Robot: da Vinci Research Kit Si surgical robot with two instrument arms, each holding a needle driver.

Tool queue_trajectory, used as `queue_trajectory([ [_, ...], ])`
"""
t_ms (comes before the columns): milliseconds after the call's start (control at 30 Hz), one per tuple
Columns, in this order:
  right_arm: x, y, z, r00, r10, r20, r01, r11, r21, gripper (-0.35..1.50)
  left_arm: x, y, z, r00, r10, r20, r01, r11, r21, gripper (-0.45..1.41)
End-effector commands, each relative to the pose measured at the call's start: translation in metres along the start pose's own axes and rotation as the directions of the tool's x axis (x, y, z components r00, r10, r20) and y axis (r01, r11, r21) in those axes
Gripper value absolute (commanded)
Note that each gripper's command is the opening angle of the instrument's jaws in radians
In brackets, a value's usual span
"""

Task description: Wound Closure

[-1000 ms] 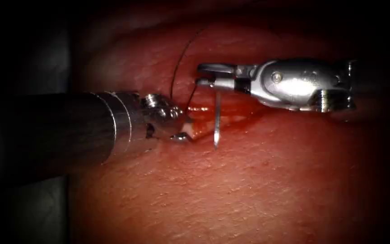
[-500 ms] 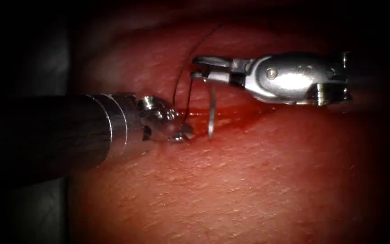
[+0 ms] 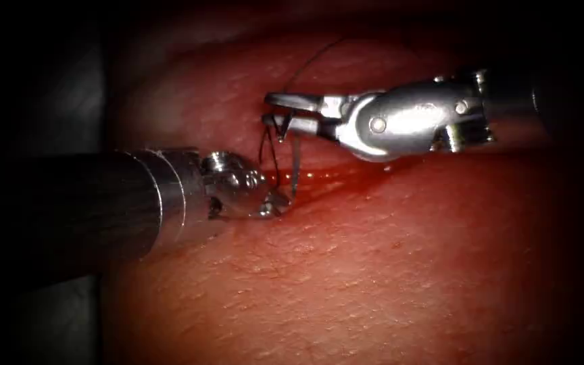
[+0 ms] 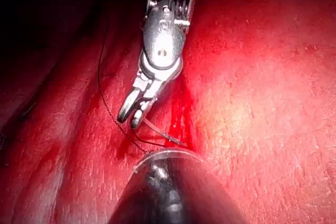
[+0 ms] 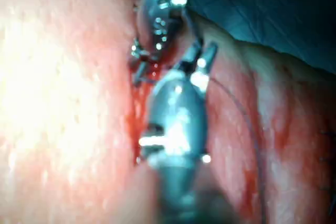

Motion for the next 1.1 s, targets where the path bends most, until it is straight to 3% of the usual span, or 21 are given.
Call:
queue_trajectory([
  [33, -0.0005, -0.0009, 0.0006, 1.0, 0.0, -0.011, 0.0, 1.0, 0.006, -0.35, 0.0001, 0.0, 0.0008, 1.0, 0.003, 0.0, -0.003, 1.0, -0.003, 0.12],
  [300, -0.0008, -0.0017, 0.0008, 0.998, -0.02, -0.067, 0.02, 1.0, -0.005, -0.35, -0.0007, -0.0001, 0.0004, 1.0, 0.006, 0.002, -0.006, 1.0, -0.008, 0.17],
  [1100, -0.0016, -0.0034, 0.0009, 0.995, -0.043, -0.086, 0.049, 0.996, 0.078, -0.35, -0.0018, 0.0008, -0.0001, 1.0, 0.012, -0.015, -0.012, 1.0, 0.008, 0.12],
])
